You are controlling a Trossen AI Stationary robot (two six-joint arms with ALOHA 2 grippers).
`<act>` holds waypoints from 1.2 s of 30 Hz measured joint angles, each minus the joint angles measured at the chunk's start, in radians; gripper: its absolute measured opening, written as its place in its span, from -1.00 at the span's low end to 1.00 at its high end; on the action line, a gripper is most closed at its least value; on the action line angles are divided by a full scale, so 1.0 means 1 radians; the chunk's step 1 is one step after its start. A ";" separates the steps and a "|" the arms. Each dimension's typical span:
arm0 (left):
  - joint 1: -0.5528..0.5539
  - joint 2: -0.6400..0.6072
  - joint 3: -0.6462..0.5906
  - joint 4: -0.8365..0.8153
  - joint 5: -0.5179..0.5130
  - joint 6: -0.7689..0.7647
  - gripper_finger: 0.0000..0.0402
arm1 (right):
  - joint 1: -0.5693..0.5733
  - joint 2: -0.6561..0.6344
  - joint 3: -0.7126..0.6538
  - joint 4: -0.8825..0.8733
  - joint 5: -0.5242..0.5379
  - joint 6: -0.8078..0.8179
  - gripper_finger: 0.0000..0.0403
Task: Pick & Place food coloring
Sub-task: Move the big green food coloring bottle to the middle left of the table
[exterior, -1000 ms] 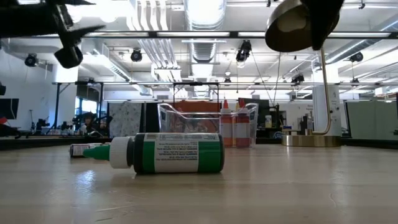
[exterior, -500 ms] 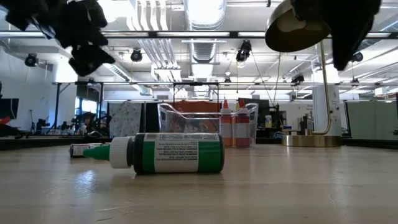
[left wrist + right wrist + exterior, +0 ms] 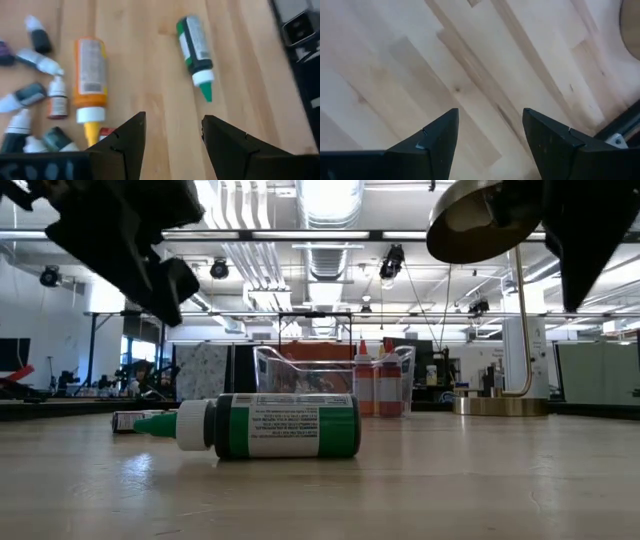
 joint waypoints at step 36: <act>-0.160 0.650 0.602 -0.288 -0.245 -0.231 -0.05 | 0.091 -0.316 -0.417 0.141 0.010 -0.058 0.06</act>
